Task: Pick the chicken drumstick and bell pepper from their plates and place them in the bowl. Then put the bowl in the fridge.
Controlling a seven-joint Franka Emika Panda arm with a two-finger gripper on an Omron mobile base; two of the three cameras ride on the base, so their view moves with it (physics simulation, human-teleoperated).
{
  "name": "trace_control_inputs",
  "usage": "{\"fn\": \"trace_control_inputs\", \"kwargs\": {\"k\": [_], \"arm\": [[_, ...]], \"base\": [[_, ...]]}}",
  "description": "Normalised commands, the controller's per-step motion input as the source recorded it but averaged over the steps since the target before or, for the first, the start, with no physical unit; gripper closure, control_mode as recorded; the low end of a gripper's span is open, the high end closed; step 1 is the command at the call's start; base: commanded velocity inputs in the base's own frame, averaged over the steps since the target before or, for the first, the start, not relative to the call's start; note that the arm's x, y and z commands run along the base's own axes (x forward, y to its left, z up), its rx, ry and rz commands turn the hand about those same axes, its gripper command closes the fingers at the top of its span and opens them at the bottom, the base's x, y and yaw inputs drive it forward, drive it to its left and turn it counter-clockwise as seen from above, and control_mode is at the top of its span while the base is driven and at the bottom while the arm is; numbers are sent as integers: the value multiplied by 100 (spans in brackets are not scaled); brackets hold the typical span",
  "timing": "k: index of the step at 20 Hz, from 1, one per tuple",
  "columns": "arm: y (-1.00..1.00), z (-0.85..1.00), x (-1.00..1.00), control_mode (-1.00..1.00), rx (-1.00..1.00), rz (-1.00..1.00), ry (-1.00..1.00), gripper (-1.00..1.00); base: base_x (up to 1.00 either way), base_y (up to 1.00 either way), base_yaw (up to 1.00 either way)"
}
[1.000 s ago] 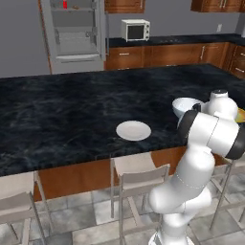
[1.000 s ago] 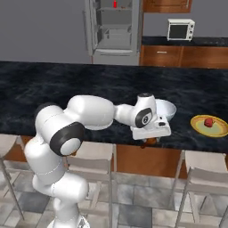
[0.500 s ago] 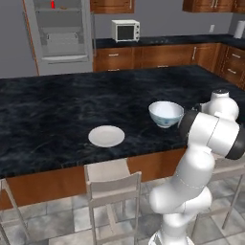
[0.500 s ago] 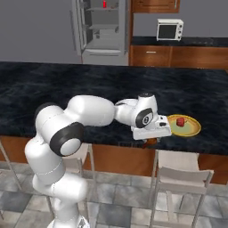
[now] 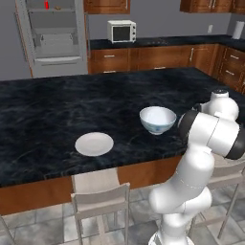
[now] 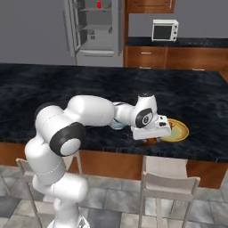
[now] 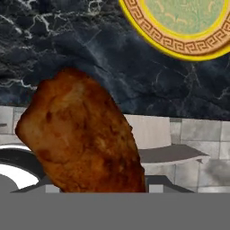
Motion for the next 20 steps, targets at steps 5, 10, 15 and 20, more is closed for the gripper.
{"fn": "trace_control_inputs", "kwargs": {"k": [5,10,15,20], "arm": [[0,0,0,100,0,0,0,100],[0,0,0,100,0,0,0,100],[0,0,0,100,0,0,0,100],[0,0,0,100,0,0,0,100]], "base": [[40,-52,0],[49,-38,0],[52,-35,0],[47,-34,0]]}}
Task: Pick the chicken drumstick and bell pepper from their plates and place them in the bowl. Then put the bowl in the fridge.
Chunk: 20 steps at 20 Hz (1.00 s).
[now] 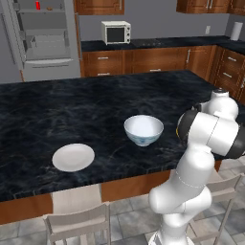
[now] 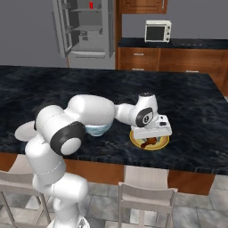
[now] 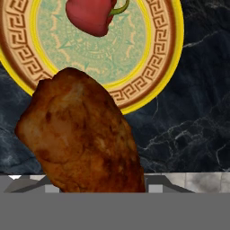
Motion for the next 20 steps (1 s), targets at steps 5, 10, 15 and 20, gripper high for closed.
{"fn": "trace_control_inputs", "kwargs": {"k": [5,10,15,20], "arm": [[0,0,0,100,0,0,0,100],[0,0,0,100,0,0,0,100],[0,0,0,100,0,0,0,100],[0,0,0,100,0,0,0,100]], "base": [[53,-33,0],[63,-34,0],[20,-8,2],[0,0,0]]}}
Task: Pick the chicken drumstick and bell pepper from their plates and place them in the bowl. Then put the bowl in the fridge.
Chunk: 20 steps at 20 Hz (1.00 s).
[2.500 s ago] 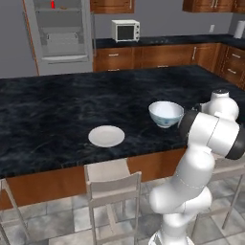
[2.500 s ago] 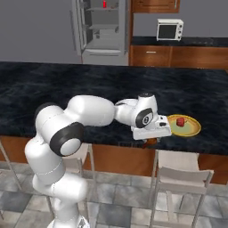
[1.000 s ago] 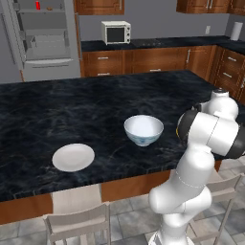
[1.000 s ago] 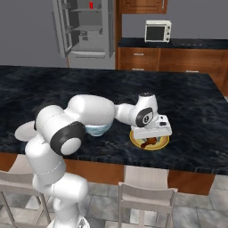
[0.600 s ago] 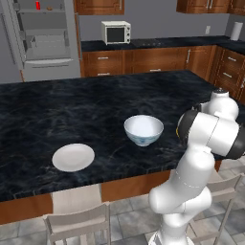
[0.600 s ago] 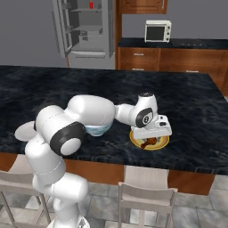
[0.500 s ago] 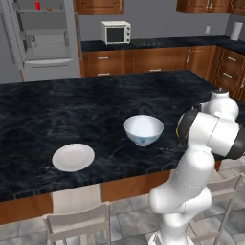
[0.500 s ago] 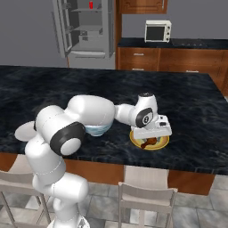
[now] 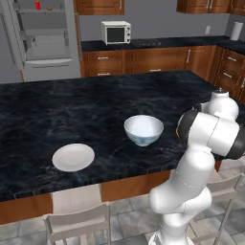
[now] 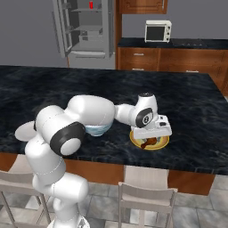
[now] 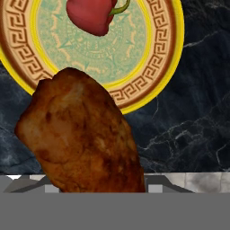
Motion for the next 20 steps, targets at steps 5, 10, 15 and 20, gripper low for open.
{"fn": "trace_control_inputs", "kwargs": {"k": [5,10,15,20], "arm": [[0,0,0,100,0,0,0,100],[0,0,0,-100,0,0,0,100],[0,0,0,-100,0,0,0,100],[0,0,-1,-100,0,0,0,100]], "base": [[0,0,0],[0,0,0],[0,0,0],[0,0,0]]}}
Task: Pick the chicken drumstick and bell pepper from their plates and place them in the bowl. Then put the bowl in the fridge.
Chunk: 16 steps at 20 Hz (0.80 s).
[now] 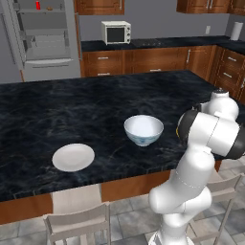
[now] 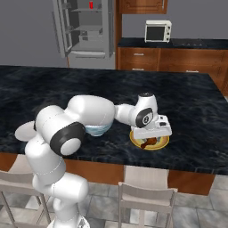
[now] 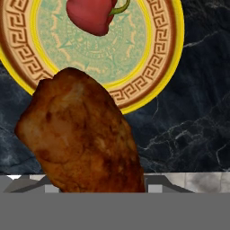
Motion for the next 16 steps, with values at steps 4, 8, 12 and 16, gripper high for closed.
{"fn": "trace_control_inputs", "kwargs": {"k": [4,8,12,16], "arm": [[25,21,-22,-100,0,-2,-12,100],[39,68,-30,-100,1,15,-21,100],[51,65,-9,-100,1,19,-6,100],[62,34,12,-100,0,25,0,100]], "base": [[0,0,0],[0,0,0],[0,0,0],[0,0,0]]}}
